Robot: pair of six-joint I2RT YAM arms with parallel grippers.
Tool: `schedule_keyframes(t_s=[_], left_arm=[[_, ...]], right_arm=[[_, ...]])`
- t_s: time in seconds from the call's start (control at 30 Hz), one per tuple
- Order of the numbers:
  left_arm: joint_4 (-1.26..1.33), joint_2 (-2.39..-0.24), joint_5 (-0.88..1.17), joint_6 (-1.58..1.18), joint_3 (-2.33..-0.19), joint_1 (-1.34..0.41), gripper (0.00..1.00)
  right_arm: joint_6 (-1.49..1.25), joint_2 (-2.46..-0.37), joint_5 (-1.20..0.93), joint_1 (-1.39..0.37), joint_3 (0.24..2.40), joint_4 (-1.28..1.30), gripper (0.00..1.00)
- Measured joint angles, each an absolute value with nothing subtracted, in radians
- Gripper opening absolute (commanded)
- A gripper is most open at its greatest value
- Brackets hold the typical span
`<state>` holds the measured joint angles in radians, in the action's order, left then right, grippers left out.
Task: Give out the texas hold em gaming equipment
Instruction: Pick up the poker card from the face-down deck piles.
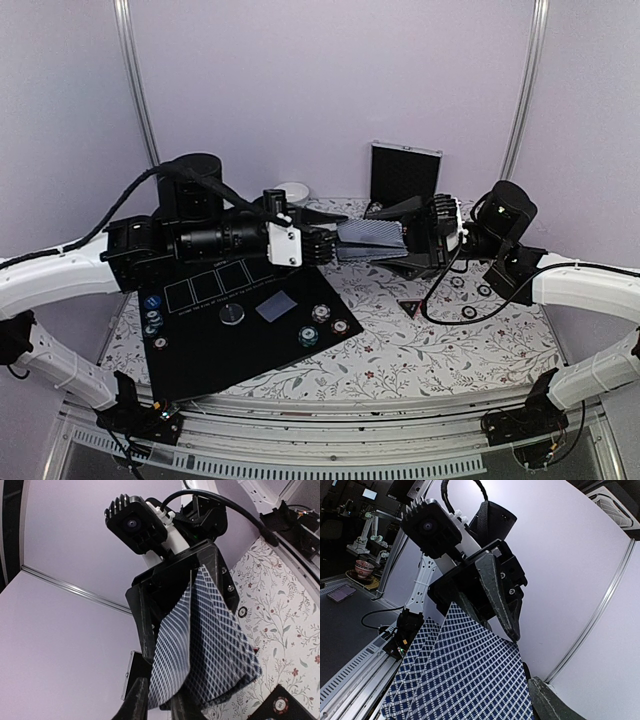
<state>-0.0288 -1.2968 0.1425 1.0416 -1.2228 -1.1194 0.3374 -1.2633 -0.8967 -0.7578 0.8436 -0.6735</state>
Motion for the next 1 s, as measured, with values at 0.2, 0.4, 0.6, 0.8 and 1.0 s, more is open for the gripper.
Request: schedule_keyframes(t_s=[0.2,0.4,0.6,0.8,1.0], left_arm=[[-0.048,-1.321,0.16,1.038,-1.249,-1.12,0.0],[-0.047,-1.308,0.176,1.016,-1.267,-1.121,0.0],[-0.023,-1.256,0.168,0.97,-1.269,-1.121,0.0],[-0.012,-1.244,-0.093,0.854,-1.346,-1.108,0.0],[-0.127,-1.256,-0.556,0.597,-1.412,-0.96,0.0]], right_arm=[[0.338,-1.263,-0.897,-0.758,0.844,-0.673,0.6],[0.338,-1.263,-0.897,-0.758,0.844,-0.673,0.6],[0.34,-1.263,-0.897,-0.758,0.844,-0.673,0.6],[0.34,-1.263,-0.9,-0.756,0.844,-0.673,0.6],[0.341,-1.263,-0.905,-0.755,0.844,-0.674,0.6]])
